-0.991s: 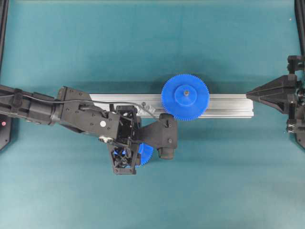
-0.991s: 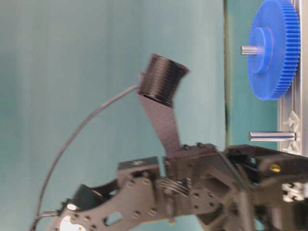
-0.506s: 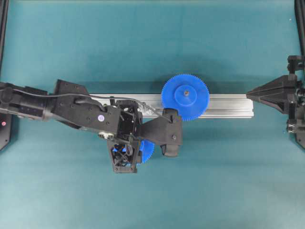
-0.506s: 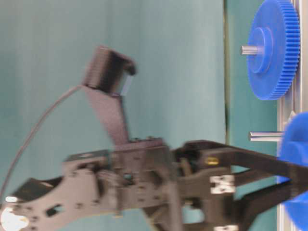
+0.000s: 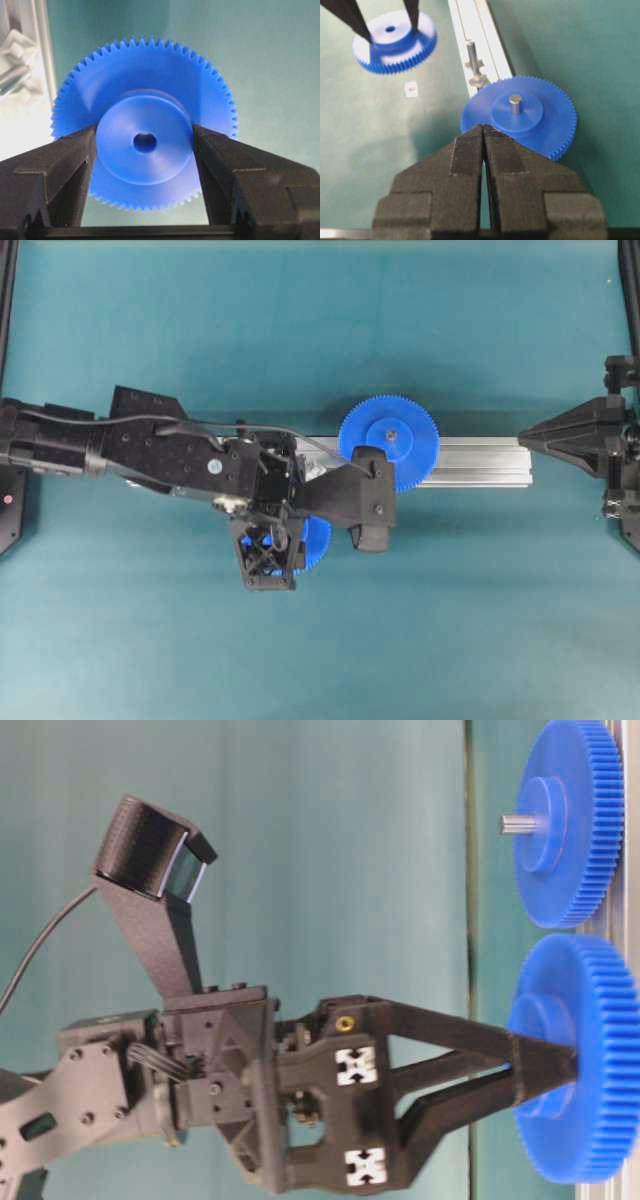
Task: Find the location of the shaft and insert the small gear.
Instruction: 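Carry the small gear with the left gripper over the empty left shaft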
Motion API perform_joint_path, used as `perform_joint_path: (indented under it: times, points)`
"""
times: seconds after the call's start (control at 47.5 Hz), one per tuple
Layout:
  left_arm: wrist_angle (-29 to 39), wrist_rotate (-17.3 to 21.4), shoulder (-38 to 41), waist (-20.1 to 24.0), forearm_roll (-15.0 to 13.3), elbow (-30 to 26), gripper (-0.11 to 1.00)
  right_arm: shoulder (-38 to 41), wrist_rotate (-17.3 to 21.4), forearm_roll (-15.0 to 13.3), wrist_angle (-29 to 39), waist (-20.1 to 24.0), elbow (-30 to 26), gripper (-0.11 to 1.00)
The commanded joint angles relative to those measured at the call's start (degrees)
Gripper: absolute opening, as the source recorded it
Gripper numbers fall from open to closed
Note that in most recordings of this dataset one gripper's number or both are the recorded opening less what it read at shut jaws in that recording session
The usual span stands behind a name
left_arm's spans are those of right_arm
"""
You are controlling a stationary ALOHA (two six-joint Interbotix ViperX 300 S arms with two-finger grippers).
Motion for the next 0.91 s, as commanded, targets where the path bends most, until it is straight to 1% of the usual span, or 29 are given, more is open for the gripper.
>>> perform_joint_path:
  times: [0.0, 0.169, 0.337, 0.485, 0.674, 0.885]
  points:
    - [1.05, 0.79, -2.46, 0.79, 0.18, -2.46, 0.63, 0.26, 0.44, 0.0, -0.53, -0.18, -0.62, 0.0]
    - [2.2, 2.11, -2.37, 1.58, 0.18, -4.48, 0.63, 0.18, 0.44, 0.0, -0.44, -0.18, -0.62, 0.0]
    - [3.34, 2.55, -2.64, 2.72, 0.18, -6.06, 0.63, 0.18, 0.44, 0.0, -0.44, -0.18, -0.44, 0.0]
    - [3.6, 2.81, -3.08, 3.87, 0.18, -6.33, 0.63, 0.18, 0.44, -0.09, -0.53, -0.26, -0.44, 0.0]
    - [3.6, 4.75, -3.52, 5.19, 0.35, -6.68, 0.63, 0.0, 0.44, 0.0, -0.53, -1.05, -0.44, 0.0]
    - [3.6, 5.1, -3.16, 6.33, 0.35, -6.77, 0.63, -0.53, 0.44, -0.09, -0.35, -1.14, -0.44, 0.0]
